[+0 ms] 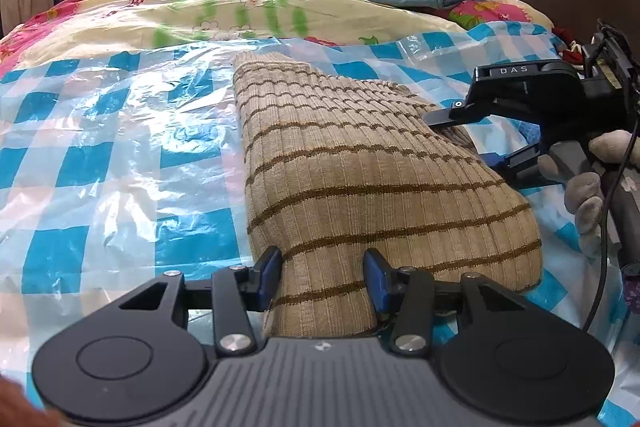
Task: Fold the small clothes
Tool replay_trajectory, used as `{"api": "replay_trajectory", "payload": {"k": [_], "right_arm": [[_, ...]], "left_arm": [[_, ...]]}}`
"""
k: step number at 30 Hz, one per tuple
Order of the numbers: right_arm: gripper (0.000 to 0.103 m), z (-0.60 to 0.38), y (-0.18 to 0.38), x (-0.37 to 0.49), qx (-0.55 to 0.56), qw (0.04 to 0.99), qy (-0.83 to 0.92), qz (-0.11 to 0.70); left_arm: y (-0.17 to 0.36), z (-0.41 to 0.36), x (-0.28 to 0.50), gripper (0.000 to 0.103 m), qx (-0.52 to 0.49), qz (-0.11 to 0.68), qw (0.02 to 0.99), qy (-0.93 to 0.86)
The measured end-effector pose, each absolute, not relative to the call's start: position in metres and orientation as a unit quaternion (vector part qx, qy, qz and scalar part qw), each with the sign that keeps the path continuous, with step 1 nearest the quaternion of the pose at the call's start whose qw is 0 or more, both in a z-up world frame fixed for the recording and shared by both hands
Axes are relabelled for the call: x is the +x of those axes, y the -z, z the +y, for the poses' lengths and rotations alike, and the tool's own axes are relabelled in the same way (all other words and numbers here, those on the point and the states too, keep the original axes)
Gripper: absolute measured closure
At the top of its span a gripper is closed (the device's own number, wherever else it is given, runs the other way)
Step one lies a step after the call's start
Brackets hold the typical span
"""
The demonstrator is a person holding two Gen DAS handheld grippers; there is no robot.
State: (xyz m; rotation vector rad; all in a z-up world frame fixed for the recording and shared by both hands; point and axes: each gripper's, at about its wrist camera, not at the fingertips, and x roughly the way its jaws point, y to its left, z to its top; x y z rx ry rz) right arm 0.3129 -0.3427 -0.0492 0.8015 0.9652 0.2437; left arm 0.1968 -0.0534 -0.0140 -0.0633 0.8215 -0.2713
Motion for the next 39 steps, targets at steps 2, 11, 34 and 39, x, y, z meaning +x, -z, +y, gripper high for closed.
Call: {"api": "replay_trajectory", "payload": {"k": [2, 11, 34, 39], "right_arm": [[0.059, -0.345, 0.047, 0.311, 0.373, 0.806, -0.116, 0.444], [0.042, -0.345, 0.051, 0.310, 0.357, 0.812, -0.114, 0.448], [0.085, -0.311, 0.002, 0.307, 0.252, 0.862, -0.149, 0.413], [0.086, -0.308, -0.024, 0.298, 0.302, 0.854, -0.208, 0.370]], "left_arm": [[0.014, -0.053, 0.197, 0.054, -0.032, 0.397, 0.907, 0.133], [0.011, -0.049, 0.198, 0.054, -0.041, 0.385, 0.912, 0.132], [0.012, -0.042, 0.209, 0.053, -0.073, 0.376, 0.917, 0.113], [0.000, -0.036, 0.202, 0.054, -0.083, 0.350, 0.927, 0.107]]}}
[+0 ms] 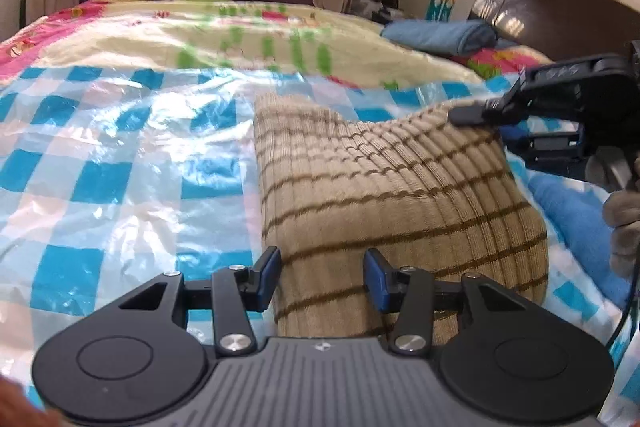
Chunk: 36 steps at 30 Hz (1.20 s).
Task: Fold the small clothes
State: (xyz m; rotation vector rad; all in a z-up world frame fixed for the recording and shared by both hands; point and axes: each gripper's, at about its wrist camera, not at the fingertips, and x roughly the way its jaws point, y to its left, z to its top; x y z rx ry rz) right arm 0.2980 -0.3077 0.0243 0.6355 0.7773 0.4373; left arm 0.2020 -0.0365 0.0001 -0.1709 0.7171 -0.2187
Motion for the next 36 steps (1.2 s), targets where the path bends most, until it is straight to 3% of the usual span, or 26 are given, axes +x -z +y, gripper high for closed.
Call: {"api": "replay_trajectory", "payload": {"k": [4, 8, 11, 15, 19, 22, 24, 25, 27, 30, 31, 32, 36], "right_arm": [[0.087, -0.315, -0.025, 0.296, 0.359, 0.837, -0.240, 0.336], [0.086, -0.323, 0.040, 0.323, 0.347, 0.812, -0.123, 0.453], [0.082, -0.340, 0.048, 0.310, 0.417, 0.788, -0.143, 0.429], [0.075, -0.341, 0.037, 0.296, 0.386, 0.803, -0.151, 0.428], [0.055, -0.336, 0.026, 0.267, 0.351, 0.815, -0.164, 0.431], [0.050, -0.331, 0.023, 0.238, 0.352, 0.808, -0.192, 0.431], [0.053, -0.325, 0.024, 0.226, 0.327, 0.812, -0.199, 0.440], [0.070, -0.319, 0.025, 0.223, 0.294, 0.822, -0.192, 0.448], [0.085, -0.313, 0.036, 0.225, 0.256, 0.819, -0.175, 0.482], [0.085, -0.329, 0.046, 0.228, 0.282, 0.802, -0.159, 0.502], [0.079, -0.329, 0.044, 0.228, 0.279, 0.803, -0.156, 0.502], [0.079, -0.328, 0.039, 0.228, 0.270, 0.806, -0.158, 0.502], [0.078, -0.322, 0.002, 0.219, 0.228, 0.847, -0.159, 0.453]], "left_arm": [[0.000, -0.036, 0.203, 0.053, -0.079, 0.351, 0.928, 0.100], [0.016, -0.043, 0.212, 0.050, -0.055, 0.391, 0.914, 0.092], [0.017, -0.039, 0.206, 0.049, -0.056, 0.388, 0.915, 0.097], [0.015, -0.032, 0.203, 0.049, -0.065, 0.386, 0.915, 0.096], [0.011, -0.031, 0.198, 0.049, -0.060, 0.378, 0.919, 0.097], [0.011, -0.029, 0.197, 0.049, -0.059, 0.380, 0.918, 0.094], [0.014, -0.028, 0.198, 0.049, -0.063, 0.383, 0.917, 0.093], [0.015, -0.028, 0.199, 0.049, -0.063, 0.387, 0.915, 0.091], [0.019, -0.030, 0.201, 0.048, -0.055, 0.405, 0.908, 0.087], [0.025, -0.030, 0.200, 0.046, -0.054, 0.419, 0.902, 0.091], [0.024, -0.029, 0.199, 0.046, -0.055, 0.419, 0.902, 0.090], [0.023, -0.029, 0.198, 0.046, -0.057, 0.417, 0.903, 0.089], [0.007, -0.028, 0.191, 0.047, -0.052, 0.393, 0.914, 0.091]]}}
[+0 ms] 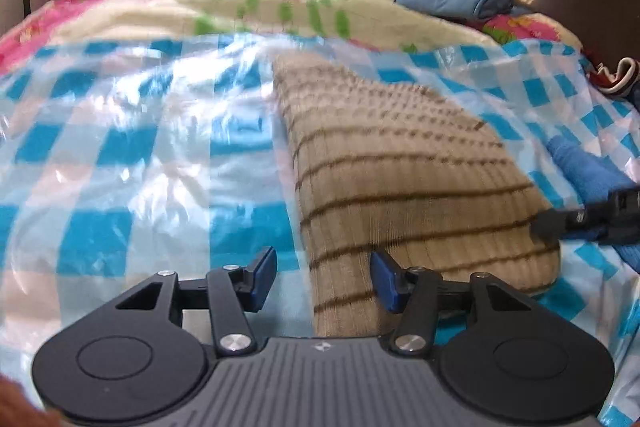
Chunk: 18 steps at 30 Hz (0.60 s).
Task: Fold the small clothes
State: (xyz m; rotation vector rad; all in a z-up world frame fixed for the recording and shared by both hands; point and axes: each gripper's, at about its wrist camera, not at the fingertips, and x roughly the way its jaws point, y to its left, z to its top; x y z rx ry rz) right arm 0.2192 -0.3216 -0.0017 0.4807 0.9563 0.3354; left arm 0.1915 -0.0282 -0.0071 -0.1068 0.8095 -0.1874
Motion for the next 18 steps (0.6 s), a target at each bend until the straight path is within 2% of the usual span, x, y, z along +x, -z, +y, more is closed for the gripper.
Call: {"api": "replay_trajectory", "payload": {"k": [5, 10, 13, 15, 18], "right_arm": [[0.078, -0.304, -0.025, 0.242, 0.186, 0.889, -0.147, 0.391], [0.080, -0.272, -0.012, 0.302, 0.131, 0.904, -0.144, 0.381], [0.081, -0.265, 0.013, 0.333, 0.115, 0.898, -0.117, 0.409], [0.081, -0.264, 0.021, 0.341, 0.114, 0.898, -0.112, 0.410], [0.081, -0.261, 0.018, 0.343, 0.107, 0.896, -0.109, 0.416]], "left_arm": [[-0.013, -0.035, 0.209, 0.046, -0.054, 0.354, 0.928, 0.099], [-0.005, -0.046, 0.254, 0.046, -0.043, 0.358, 0.928, 0.091], [0.009, -0.044, 0.276, 0.042, -0.057, 0.382, 0.919, 0.083], [0.013, -0.042, 0.280, 0.033, -0.058, 0.384, 0.918, 0.076], [0.012, -0.040, 0.275, 0.032, -0.066, 0.383, 0.918, 0.071]]}}
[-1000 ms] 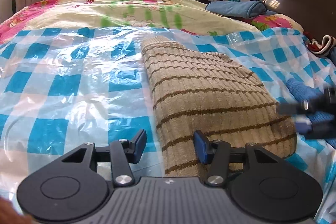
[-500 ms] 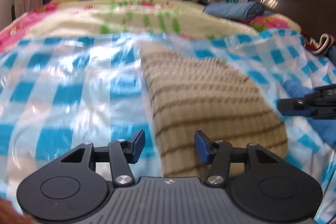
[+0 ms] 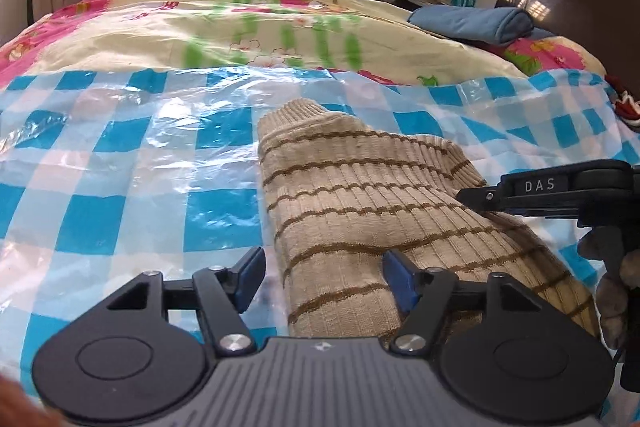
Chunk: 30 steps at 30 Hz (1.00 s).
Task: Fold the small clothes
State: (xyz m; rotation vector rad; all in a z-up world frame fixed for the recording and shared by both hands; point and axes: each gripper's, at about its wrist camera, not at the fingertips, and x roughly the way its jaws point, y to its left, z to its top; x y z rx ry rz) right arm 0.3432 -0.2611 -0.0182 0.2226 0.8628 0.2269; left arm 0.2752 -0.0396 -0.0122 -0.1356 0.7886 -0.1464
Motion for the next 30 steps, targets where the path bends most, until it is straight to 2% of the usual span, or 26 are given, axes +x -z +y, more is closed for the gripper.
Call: {"api": "replay_trajectory", "payload": {"k": [7, 12, 16, 30], "right_arm": [[0.076, -0.270, -0.015, 0.281, 0.132, 0.904, -0.137, 0.384], [0.075, -0.265, 0.001, 0.237, 0.084, 0.901, -0.132, 0.405], [0.072, -0.276, -0.002, 0.225, 0.111, 0.897, -0.115, 0.412], [0.068, -0.258, -0.015, 0.142, 0.097, 0.903, -0.124, 0.400]], "left_arm": [[-0.008, -0.036, 0.242, 0.033, -0.050, 0.371, 0.926, 0.056], [0.000, -0.036, 0.222, 0.033, -0.057, 0.395, 0.916, 0.048], [0.004, -0.041, 0.207, 0.034, -0.050, 0.421, 0.905, 0.041], [-0.014, -0.051, 0.145, 0.033, -0.061, 0.411, 0.908, 0.053]]}}
